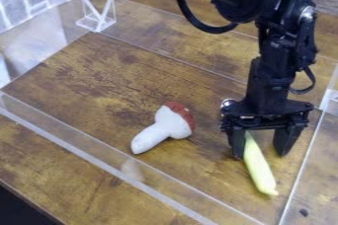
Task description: Move the green spoon to the left
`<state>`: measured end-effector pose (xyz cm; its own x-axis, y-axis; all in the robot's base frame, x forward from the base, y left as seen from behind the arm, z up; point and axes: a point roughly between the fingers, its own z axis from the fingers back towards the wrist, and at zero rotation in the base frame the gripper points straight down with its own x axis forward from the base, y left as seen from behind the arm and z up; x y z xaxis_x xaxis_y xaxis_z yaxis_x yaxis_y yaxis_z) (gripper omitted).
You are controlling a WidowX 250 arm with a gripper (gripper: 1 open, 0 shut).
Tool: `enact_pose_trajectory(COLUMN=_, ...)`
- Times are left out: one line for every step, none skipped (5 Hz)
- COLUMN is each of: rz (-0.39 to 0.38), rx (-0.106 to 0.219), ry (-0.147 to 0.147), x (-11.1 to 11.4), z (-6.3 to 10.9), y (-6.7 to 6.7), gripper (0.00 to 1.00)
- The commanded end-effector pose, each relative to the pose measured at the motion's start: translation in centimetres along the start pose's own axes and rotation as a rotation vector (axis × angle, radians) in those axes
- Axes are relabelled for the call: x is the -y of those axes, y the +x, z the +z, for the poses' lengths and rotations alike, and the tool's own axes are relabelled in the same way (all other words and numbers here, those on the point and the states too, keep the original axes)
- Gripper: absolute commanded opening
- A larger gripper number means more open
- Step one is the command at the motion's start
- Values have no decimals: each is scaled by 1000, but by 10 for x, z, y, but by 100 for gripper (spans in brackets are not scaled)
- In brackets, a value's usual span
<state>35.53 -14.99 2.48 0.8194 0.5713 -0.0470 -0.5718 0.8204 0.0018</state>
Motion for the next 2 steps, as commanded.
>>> enact_pose_trajectory(rz=11, rx=26, ry=-18, x=3, z=17, y=-12, gripper=0)
enact_pose_trajectory(rz=35, rx=29, ry=-13, x=-1, z=23, y=-17, gripper=0)
